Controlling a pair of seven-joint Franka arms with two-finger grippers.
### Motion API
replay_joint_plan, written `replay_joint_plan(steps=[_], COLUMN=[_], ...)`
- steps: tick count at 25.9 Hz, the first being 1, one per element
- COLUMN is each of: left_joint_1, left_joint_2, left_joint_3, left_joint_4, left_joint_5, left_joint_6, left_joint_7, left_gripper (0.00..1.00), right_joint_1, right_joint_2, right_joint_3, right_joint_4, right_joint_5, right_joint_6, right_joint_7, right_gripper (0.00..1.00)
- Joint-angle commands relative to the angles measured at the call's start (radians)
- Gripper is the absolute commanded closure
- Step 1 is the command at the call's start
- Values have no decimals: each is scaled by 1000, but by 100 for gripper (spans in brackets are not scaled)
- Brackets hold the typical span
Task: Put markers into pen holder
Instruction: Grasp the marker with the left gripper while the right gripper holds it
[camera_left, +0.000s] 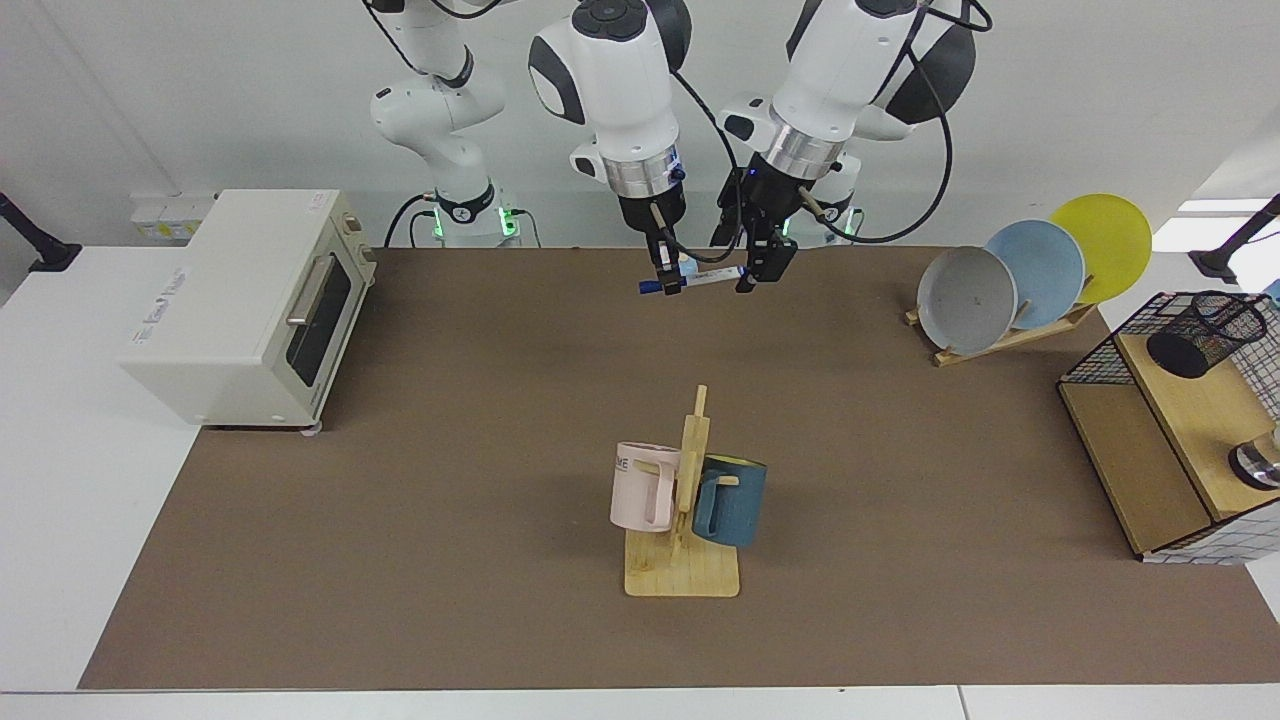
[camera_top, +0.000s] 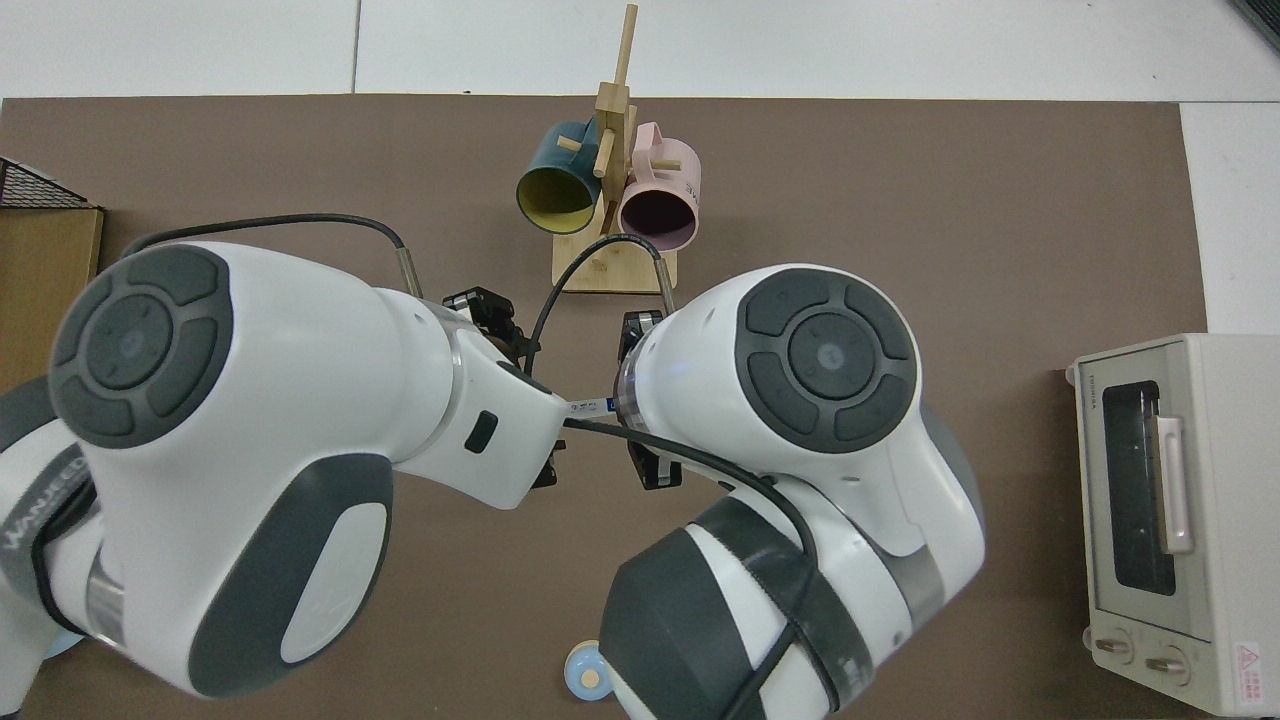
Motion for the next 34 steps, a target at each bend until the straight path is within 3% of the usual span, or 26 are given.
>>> replay_joint_plan(steps=[1, 7, 18, 26, 31, 34], left_joint_1=[-22, -40, -63, -51, -48, -48], left_joint_2=[-7, 3, 12, 14, 19, 19], left_joint_3=[12, 7, 9, 11, 18, 21], left_joint_4=[-34, -56, -63, -62, -57, -56], left_joint_5=[-19, -21, -19, -18, -19, -19], left_joint_6=[53, 67, 77, 77, 80, 83], left_joint_7=[6, 3, -9, -6, -8, -8], left_gripper=[13, 16, 37, 72, 99, 100], right_joint_1=[5, 3, 0, -3, -7, -7], right_joint_2=[17, 17, 17, 17, 17, 17], right_joint_3=[2, 2, 0, 0, 0, 0], right_joint_4=[32, 32, 32, 30, 27, 24], right_joint_5=[-22, -20, -22, -22, -23, -23], right_joint_6=[-28, -28, -28, -25, -8, -5], right_joint_7=[35, 35, 33, 26, 23, 20], right_gripper=[100, 100, 100, 100, 100, 100])
